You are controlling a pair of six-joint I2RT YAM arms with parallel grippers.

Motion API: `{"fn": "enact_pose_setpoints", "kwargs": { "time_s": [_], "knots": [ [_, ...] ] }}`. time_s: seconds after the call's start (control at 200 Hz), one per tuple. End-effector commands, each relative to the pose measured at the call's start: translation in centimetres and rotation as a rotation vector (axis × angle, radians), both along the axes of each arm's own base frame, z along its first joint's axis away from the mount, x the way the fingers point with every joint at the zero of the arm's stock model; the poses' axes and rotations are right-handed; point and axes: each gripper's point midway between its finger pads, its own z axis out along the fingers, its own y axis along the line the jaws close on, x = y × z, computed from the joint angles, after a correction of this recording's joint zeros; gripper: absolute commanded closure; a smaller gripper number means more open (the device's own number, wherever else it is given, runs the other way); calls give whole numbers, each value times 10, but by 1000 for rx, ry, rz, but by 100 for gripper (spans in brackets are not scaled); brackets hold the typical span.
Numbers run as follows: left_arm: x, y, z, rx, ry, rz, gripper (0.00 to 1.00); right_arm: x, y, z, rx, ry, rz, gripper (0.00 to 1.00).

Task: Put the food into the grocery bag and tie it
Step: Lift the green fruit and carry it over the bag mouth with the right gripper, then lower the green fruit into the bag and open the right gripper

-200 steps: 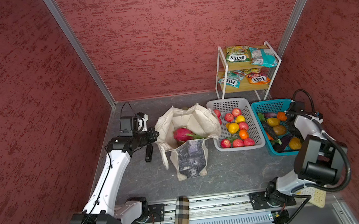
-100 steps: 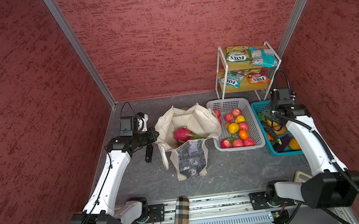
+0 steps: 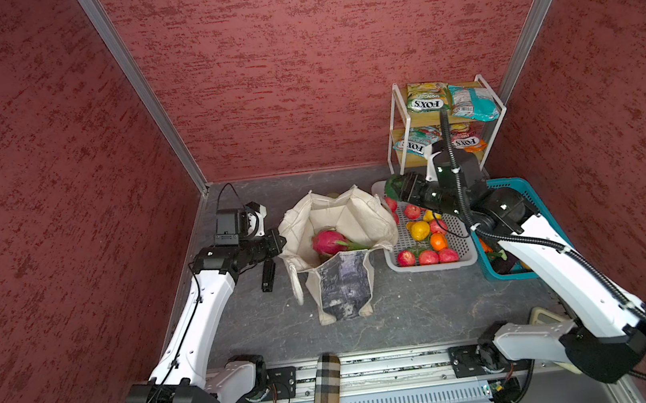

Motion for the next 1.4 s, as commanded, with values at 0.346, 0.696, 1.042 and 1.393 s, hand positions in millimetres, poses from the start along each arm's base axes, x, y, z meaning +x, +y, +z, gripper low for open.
{"fn": "enact_pose_setpoints", "kwargs": {
  "time_s": [0.346, 0.696, 1.042, 1.393],
  "knots": [
    [2, -2, 4, -4, -24, -9, 100, -22, 132, -29, -54, -12, 337, 50],
    [0, -3, 6, -5, -33, -13, 100, -17, 150, -59, -91, 31, 363, 49],
    [-1, -5, 7, -6, -36, -18, 100, -4, 163, -100, -138, 82, 359, 48],
    [-2, -5, 8, 0, -42, -19, 100, 9, 164, -164, -270, 186, 324, 46]
  ]
}}
